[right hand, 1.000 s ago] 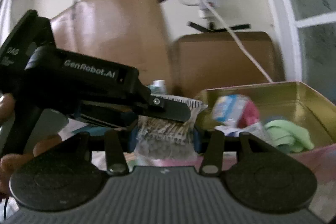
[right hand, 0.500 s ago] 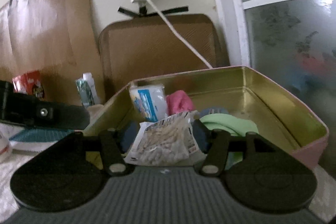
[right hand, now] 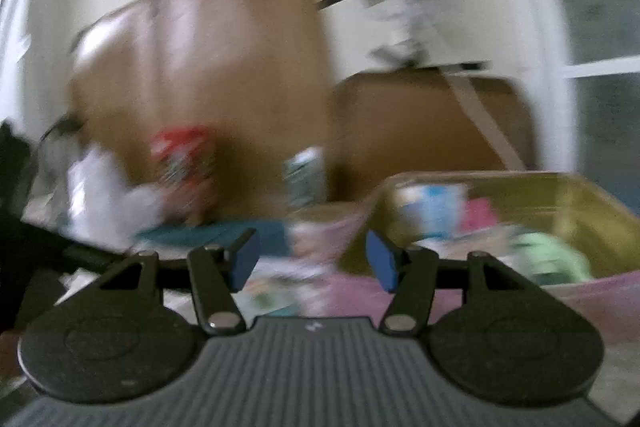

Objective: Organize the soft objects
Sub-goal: 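Move the right gripper to the green-white card box and grasp it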

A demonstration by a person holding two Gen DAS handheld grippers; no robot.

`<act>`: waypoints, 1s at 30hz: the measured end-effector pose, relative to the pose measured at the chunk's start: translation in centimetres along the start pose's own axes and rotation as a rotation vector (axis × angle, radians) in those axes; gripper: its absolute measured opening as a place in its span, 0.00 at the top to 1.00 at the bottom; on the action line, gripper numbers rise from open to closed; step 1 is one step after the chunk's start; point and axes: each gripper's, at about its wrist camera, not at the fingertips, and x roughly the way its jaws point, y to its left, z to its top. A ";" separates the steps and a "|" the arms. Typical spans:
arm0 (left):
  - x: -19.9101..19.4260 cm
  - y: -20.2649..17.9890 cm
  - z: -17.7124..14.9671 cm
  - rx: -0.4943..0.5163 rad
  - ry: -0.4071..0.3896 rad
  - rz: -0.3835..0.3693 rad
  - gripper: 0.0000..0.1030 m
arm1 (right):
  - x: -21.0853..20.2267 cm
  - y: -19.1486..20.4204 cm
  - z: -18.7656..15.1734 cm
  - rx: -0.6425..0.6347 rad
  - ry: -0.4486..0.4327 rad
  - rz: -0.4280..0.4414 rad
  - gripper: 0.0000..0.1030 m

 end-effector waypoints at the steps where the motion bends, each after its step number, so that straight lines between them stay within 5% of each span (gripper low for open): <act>1: -0.1 0.8 -0.2 -0.007 -0.007 0.028 0.26 | 0.8 1.0 -0.1 -0.022 0.032 0.028 0.42; 5: 0.1 3.5 -1.1 -0.066 -0.038 0.049 0.27 | 4.9 4.2 0.0 -0.129 0.146 0.102 0.50; 13: -0.4 4.7 -1.4 -0.122 -0.069 -0.009 0.27 | 13.1 6.3 0.0 -0.330 0.356 0.081 0.49; 18: -0.4 5.5 -1.6 -0.174 -0.076 -0.047 0.26 | 16.0 4.8 -0.5 -0.207 0.492 0.112 0.52; 30: -0.4 5.7 -1.7 -0.186 -0.072 -0.072 0.26 | 7.0 6.7 -3.3 0.007 0.421 0.278 0.54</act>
